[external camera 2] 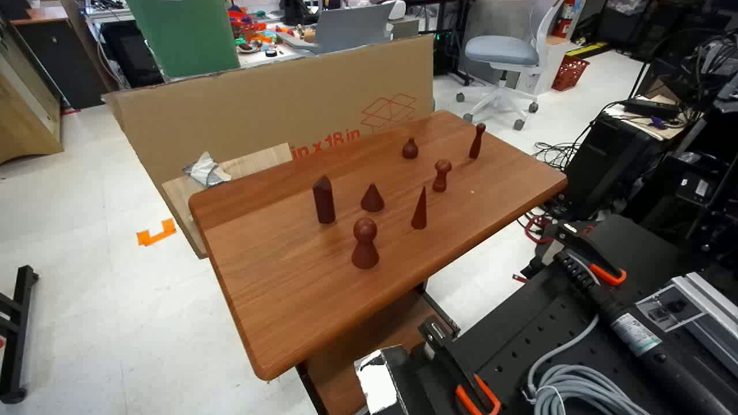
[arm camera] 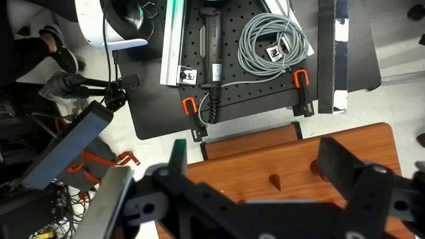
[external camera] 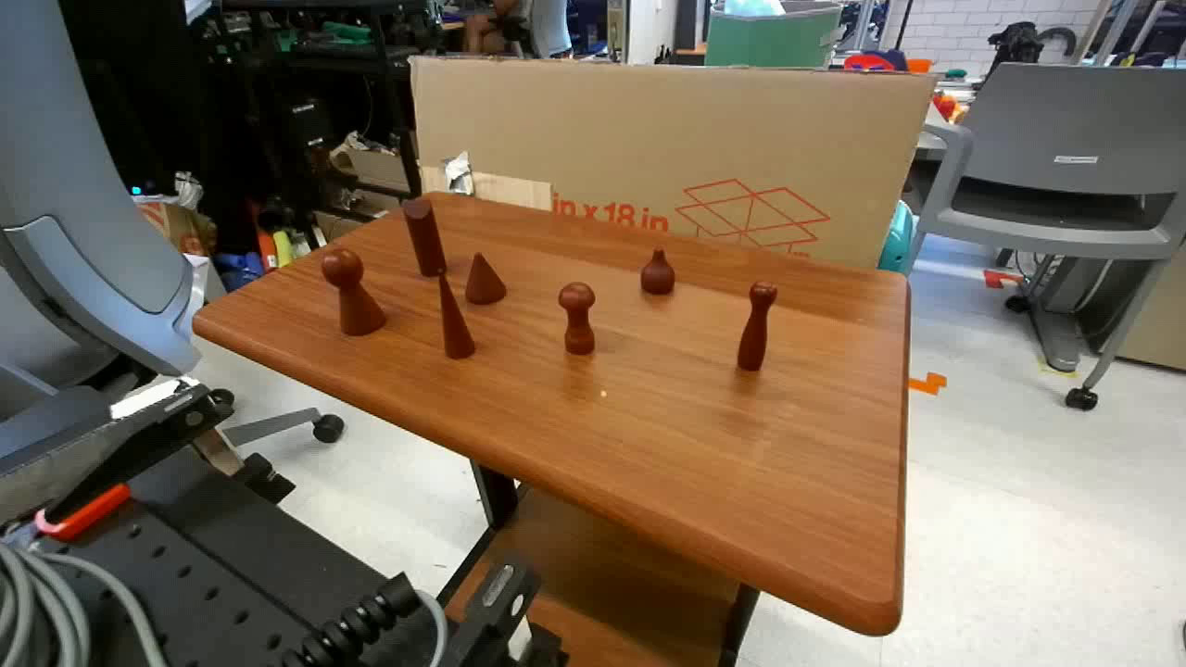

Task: Move the object on the right to the front

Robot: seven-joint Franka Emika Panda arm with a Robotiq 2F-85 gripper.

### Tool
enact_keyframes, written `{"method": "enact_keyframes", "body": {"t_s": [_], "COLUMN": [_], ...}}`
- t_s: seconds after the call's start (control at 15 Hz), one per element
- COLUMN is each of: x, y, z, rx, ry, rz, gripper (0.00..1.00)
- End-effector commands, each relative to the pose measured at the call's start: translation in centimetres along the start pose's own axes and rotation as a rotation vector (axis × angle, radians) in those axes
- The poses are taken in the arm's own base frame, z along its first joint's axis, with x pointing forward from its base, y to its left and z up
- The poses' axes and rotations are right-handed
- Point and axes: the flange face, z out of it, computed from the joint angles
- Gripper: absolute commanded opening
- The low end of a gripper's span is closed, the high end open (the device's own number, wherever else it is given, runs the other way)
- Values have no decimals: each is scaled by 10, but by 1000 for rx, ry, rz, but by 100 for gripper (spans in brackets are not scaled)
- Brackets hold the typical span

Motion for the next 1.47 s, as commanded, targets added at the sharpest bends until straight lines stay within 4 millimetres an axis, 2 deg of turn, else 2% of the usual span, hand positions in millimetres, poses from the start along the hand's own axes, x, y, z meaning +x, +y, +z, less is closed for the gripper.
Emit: {"method": "enact_keyframes", "body": {"t_s": [0.0,0.27,0.47,0.73,1.0,1.4], "x": [0,0,21,72,135,220], "y": [0,0,4,17,34,67], "z": [-1,-1,6,32,77,142], "rx": [0,0,36,77,127,101], "ry": [0,0,4,46,73,162], "rz": [0,0,36,75,109,105], "gripper": [100,100,100,100,100,100]}}
